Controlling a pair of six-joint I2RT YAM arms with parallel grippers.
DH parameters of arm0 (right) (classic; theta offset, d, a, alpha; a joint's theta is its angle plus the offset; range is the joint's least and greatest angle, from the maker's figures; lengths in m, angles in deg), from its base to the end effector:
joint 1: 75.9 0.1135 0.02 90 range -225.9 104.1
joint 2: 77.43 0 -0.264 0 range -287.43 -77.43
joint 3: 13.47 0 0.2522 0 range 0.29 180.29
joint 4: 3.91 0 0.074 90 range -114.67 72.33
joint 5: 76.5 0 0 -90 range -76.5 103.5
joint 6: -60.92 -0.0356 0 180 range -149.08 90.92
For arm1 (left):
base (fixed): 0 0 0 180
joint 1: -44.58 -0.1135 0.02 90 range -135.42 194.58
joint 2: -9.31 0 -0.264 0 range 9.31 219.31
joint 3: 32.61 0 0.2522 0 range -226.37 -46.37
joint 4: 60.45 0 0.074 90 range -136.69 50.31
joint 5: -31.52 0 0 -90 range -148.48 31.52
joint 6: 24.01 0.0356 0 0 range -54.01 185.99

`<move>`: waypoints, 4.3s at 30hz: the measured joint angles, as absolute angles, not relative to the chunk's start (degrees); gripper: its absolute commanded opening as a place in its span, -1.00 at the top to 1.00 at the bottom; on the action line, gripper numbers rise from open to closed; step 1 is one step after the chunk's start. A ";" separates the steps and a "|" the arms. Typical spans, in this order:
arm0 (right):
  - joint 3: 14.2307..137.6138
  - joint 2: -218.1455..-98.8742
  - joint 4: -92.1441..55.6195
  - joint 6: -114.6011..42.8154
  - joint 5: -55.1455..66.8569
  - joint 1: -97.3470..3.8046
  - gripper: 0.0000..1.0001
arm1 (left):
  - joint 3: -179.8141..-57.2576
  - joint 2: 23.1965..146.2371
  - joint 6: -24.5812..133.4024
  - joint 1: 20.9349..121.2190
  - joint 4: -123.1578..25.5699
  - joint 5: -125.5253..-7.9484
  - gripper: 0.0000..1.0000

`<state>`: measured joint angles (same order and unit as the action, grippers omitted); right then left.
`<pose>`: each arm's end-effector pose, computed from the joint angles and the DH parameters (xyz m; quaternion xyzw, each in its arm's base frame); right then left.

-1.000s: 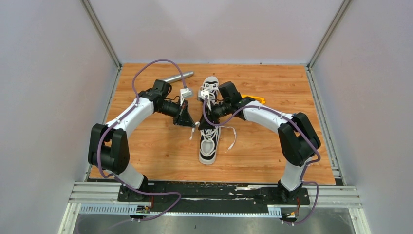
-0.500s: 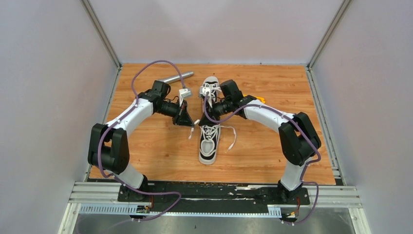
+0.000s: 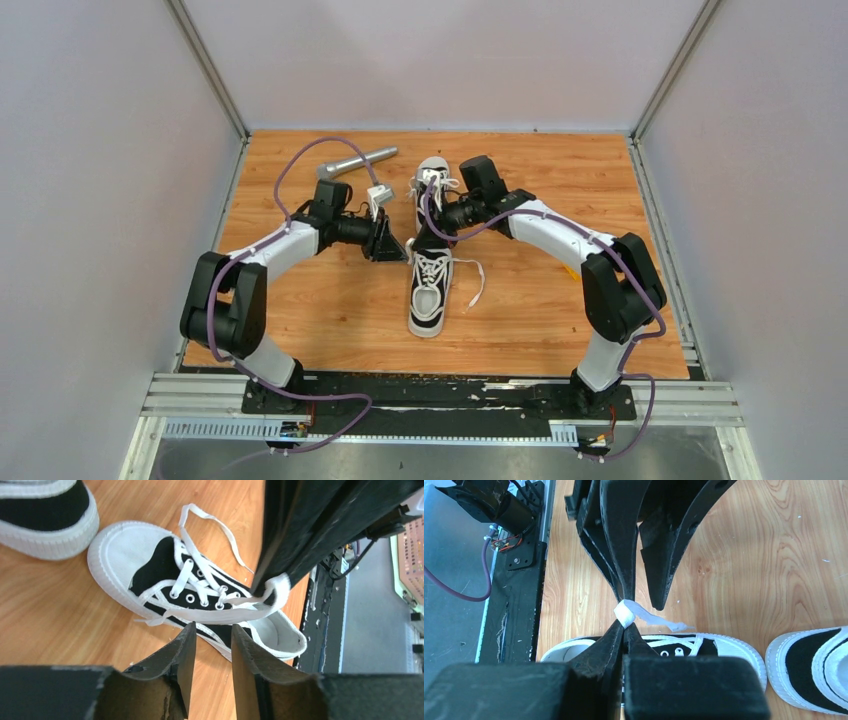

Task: Tie the shoes
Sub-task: Wrap the shoelace around the shoelace.

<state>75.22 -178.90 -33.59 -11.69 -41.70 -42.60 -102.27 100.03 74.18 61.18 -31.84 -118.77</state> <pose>0.3083 0.2375 0.2528 -0.5159 0.6530 0.4693 0.2951 0.2959 -0.1205 0.2170 0.3433 0.7557 -0.4920 0.2627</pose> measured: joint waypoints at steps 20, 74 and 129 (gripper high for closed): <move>75.22 -178.94 -32.37 -21.53 -42.77 -46.88 1.00 | -77.59 77.54 56.95 75.43 -65.91 -86.31 -0.30; 73.28 -179.36 -28.04 -30.53 -42.62 -50.36 1.00 | -80.69 100.53 53.43 75.95 -83.16 -93.85 0.62; 67.79 -182.97 -59.36 -24.13 -7.58 -51.15 0.42 | -90.68 106.17 63.47 73.68 -65.80 -109.00 0.99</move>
<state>67.79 -182.97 -59.36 -24.13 -7.58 -51.15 -90.68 106.17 63.47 73.68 -65.80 -109.00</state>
